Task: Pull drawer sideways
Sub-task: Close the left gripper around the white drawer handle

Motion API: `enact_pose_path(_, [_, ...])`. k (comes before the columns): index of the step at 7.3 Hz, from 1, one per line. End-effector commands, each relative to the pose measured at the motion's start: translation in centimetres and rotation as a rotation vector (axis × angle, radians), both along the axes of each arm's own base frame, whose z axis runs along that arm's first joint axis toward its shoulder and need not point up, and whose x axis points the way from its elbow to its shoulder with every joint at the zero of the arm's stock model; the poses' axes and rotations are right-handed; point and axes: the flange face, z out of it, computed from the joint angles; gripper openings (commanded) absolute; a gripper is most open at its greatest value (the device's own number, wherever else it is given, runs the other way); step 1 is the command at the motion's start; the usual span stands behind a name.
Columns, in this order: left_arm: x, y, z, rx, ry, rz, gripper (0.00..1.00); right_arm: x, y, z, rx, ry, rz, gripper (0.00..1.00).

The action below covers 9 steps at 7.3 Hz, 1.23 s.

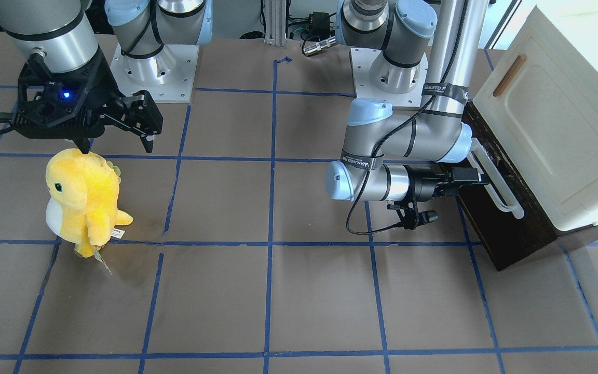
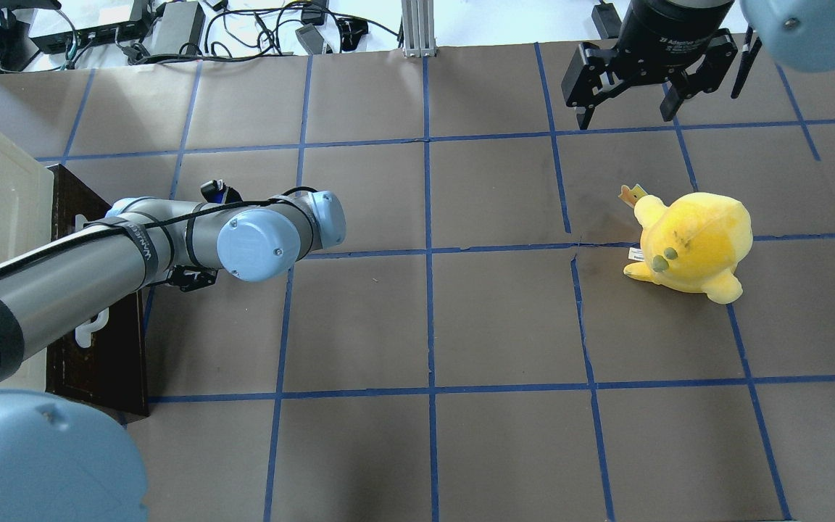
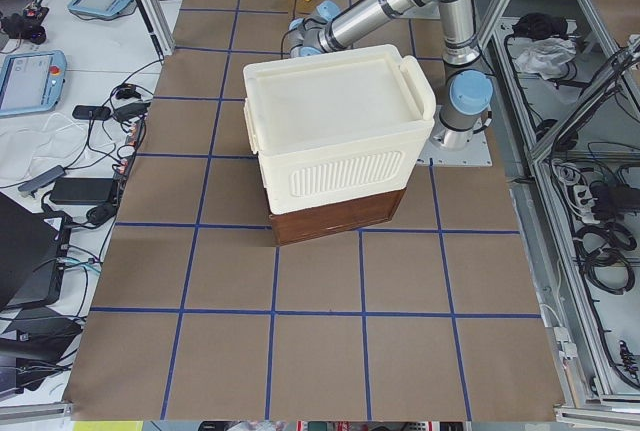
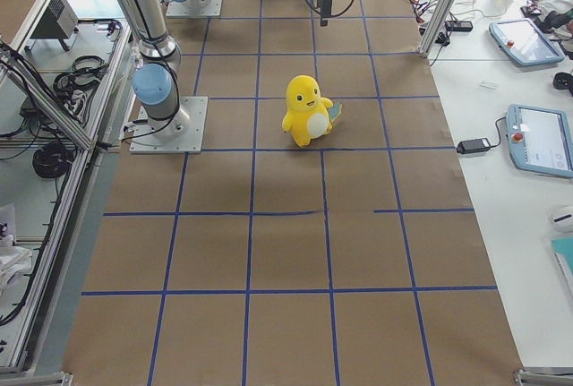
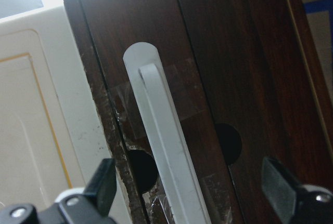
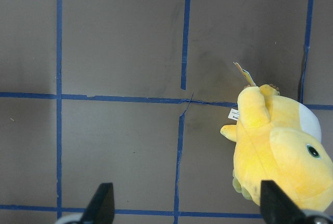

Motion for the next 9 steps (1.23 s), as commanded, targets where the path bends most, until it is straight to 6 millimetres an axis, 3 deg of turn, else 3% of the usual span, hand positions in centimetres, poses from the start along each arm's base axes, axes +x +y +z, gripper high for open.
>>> enact_pose_path(1, [2.52,-0.07,-0.17,0.02,-0.026,0.021,1.0,0.0,0.0,0.0,0.0,0.0,0.0,1.0])
enact_pose_path(2, [3.42,-0.26,-0.04,0.013,-0.026,0.04,0.98,0.0,0.0,0.0,0.0,0.0,0.0,1.0])
enact_pose_path(3, [3.43,-0.24,-0.05,0.014,-0.026,0.04,0.87,0.0,0.0,0.0,0.0,0.0,0.0,1.0])
enact_pose_path(4, [3.43,-0.3,0.0,0.013,-0.026,0.04,0.82,-0.02,0.0,0.0,0.0,0.002,0.0,1.0])
enact_pose_path(5, [3.43,-0.28,0.14,-0.001,-0.025,0.043,0.67,0.0,0.0,0.0,0.0,0.0,0.0,1.0])
enact_pose_path(6, [3.43,-0.28,0.14,-0.004,-0.026,0.044,0.46,0.0,0.0,0.0,0.0,0.0,0.0,1.0])
enact_pose_path(9, [3.1,-0.14,-0.16,-0.001,-0.018,0.049,0.24,0.0,0.0,0.0,0.0,0.0,0.0,1.0])
